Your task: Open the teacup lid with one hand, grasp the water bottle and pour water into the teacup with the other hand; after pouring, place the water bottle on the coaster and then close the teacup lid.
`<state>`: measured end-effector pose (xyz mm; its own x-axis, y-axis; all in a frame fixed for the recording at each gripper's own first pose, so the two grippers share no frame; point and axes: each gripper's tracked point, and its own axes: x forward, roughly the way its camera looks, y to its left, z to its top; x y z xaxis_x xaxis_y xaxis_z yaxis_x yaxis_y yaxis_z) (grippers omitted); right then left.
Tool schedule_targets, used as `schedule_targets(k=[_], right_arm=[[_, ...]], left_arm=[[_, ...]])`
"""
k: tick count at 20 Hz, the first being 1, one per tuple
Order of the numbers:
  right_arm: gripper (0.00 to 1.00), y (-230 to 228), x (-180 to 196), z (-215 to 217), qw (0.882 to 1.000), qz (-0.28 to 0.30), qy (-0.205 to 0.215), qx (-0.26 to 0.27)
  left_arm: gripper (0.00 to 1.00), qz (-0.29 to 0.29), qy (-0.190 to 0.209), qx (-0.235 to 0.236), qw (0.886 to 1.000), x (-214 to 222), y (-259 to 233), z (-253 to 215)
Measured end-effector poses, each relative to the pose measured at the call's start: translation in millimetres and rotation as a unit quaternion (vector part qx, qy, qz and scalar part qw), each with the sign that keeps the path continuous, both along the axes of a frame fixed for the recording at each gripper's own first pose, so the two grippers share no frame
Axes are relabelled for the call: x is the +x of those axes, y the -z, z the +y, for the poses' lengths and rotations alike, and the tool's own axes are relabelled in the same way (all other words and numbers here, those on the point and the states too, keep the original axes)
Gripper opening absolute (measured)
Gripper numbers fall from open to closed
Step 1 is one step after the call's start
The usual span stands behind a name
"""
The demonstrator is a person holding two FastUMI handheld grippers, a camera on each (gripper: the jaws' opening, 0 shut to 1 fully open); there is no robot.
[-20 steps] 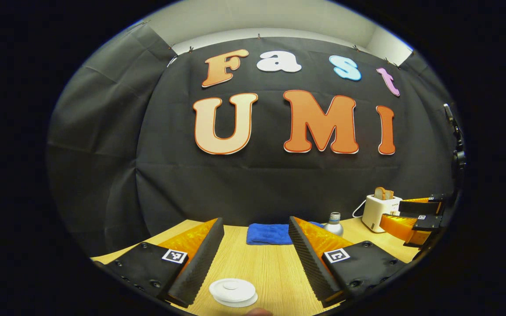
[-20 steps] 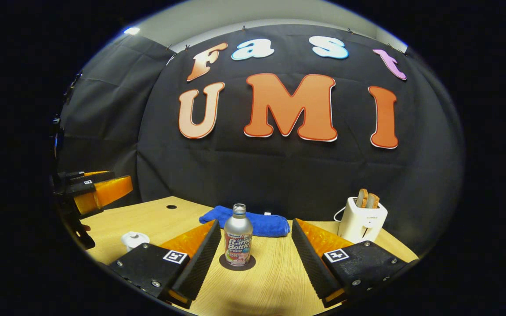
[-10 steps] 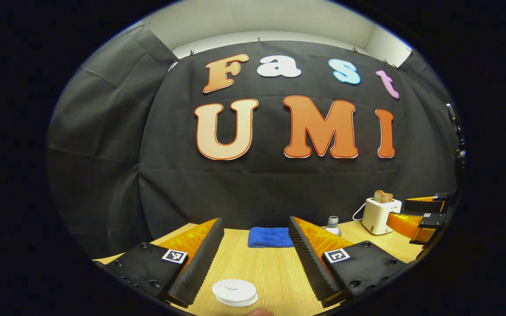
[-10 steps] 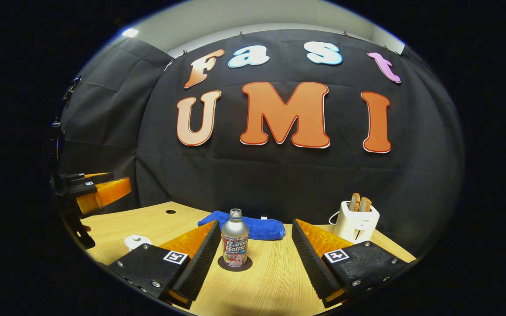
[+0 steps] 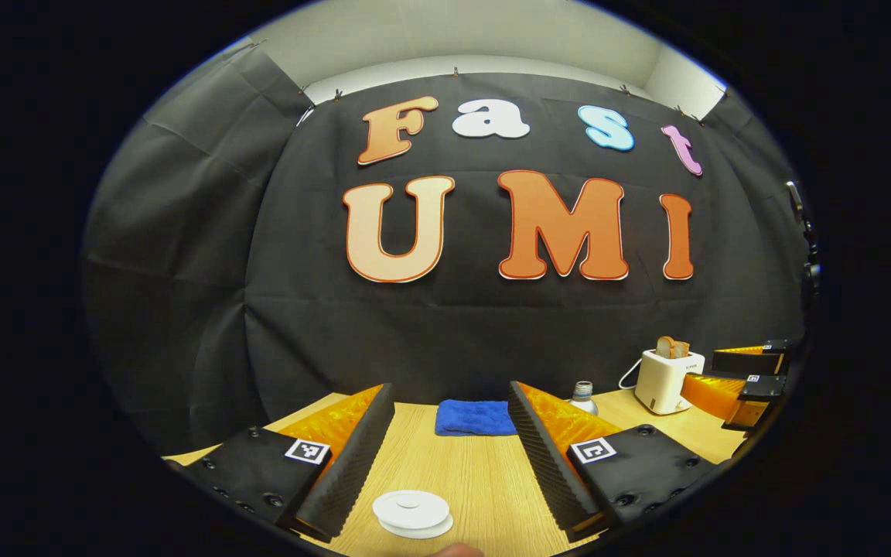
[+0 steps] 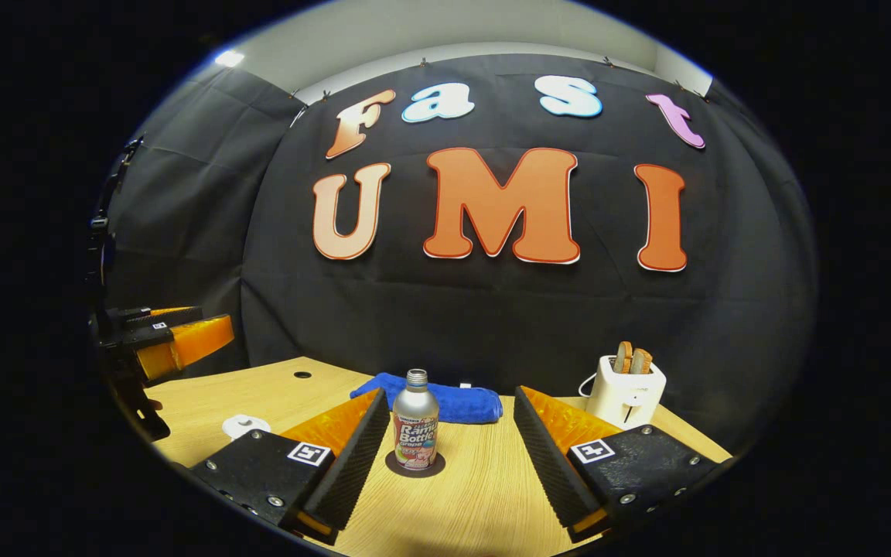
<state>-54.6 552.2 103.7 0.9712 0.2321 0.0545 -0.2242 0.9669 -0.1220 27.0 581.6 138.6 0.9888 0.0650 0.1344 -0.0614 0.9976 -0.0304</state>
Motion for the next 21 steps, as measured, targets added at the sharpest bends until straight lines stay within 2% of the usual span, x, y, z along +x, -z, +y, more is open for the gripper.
schedule_targets(k=[15, 16, 18, 21], right_arm=[[0.97, -8.8, -17.4, -6.0, 1.0, -0.01, 0.008, 0.0], [0.97, -9.4, -18.5, -6.0, 1.0, -0.011, 0.009, 0.0], [0.97, -8.6, -20.9, -7.2, 1.0, -0.009, 0.01, 0.001], [0.97, -8.8, -23.2, -11.8, 1.0, -0.008, 0.013, 0.002]], left_arm=[[0.98, -0.005, 0.001, -0.007, 1.0, -6.2, -2.0, -1.5], [1.0, -0.006, 0.0, -0.005, 1.0, -7.6, -2.8, -1.2], [0.98, -0.007, -0.001, -0.001, 1.0, -8.6, -5.7, -2.4], [1.0, -0.009, 0.005, -0.004, 1.0, -10.5, -7.1, -7.2]])
